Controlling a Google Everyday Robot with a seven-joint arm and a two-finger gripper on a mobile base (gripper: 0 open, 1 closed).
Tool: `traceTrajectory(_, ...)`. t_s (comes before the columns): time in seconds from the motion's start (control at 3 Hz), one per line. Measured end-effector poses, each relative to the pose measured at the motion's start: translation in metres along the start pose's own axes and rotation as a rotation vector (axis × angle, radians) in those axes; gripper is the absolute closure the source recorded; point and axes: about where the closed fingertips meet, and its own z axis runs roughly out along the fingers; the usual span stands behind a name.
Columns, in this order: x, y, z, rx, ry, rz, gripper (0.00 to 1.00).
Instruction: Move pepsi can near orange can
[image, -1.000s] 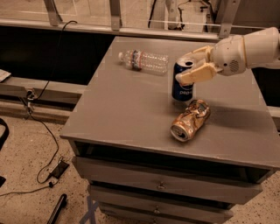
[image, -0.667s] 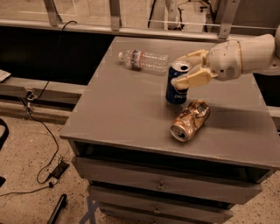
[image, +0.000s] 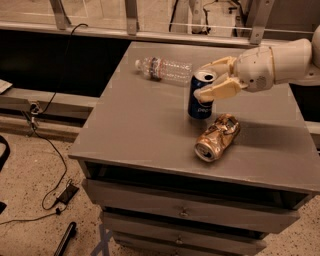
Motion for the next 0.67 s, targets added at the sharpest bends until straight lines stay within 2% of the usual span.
traceTrajectory(0.67,-0.0013,0.0011,0.0048,-0.009,-0.002,-0.002,0.12)
